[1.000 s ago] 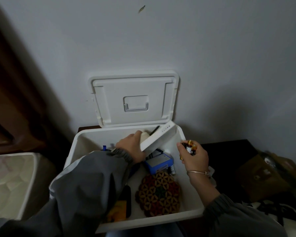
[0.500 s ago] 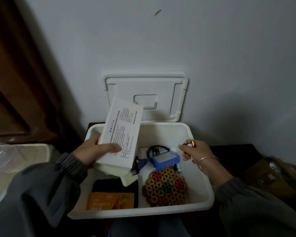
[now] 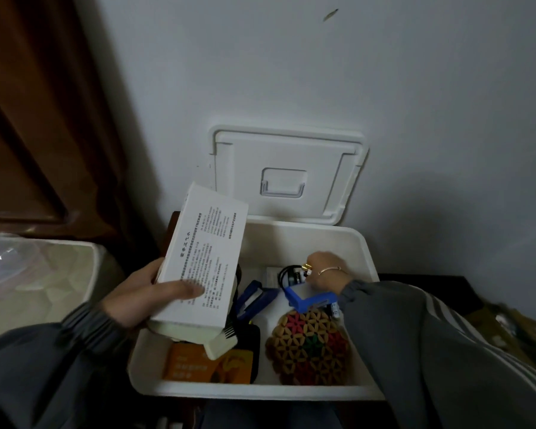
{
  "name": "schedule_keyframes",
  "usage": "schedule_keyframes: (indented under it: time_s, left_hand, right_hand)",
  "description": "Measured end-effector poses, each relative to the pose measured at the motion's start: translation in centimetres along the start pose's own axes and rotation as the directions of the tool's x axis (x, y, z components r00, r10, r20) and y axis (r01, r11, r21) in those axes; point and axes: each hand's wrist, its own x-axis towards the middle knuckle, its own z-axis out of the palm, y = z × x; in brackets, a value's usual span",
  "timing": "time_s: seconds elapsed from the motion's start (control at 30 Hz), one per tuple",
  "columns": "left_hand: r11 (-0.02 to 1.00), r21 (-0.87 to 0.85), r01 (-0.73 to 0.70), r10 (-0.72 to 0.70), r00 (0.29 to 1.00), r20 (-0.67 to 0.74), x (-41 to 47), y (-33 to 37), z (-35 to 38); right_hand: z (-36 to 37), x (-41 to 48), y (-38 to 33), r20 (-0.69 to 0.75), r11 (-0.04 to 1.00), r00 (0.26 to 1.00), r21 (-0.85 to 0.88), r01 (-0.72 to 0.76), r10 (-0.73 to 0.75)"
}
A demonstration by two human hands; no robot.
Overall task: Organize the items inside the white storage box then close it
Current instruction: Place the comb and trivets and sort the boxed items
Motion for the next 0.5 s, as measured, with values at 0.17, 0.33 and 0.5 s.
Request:
schedule_keyframes:
  time_s: [0.17, 0.33, 0.5]
  left_hand:
    - [0.998, -0.061, -0.001, 0.001, 1.000, 0.009, -0.6, -0.8, -0.4]
    - [0.996, -0.084, 0.028, -0.030, 0.999, -0.018, -0.6, -1.3, -0.6]
    - [0.994, -0.102, 0.042, -0.045, 0.999, -0.028, -0.7, -1.6, -0.8]
  right_hand:
    - [1.2, 0.7, 0.2, -0.067, 1.000, 0.997, 0.007, -0.024, 0.025]
    - [2.1, 0.7, 0.5, -0.132, 0.998, 0.990, -0.014, -0.056, 0.054]
    - [1.0, 0.2, 0.6, -0.141, 0.996, 0.990, -0.089, 0.000, -0.013]
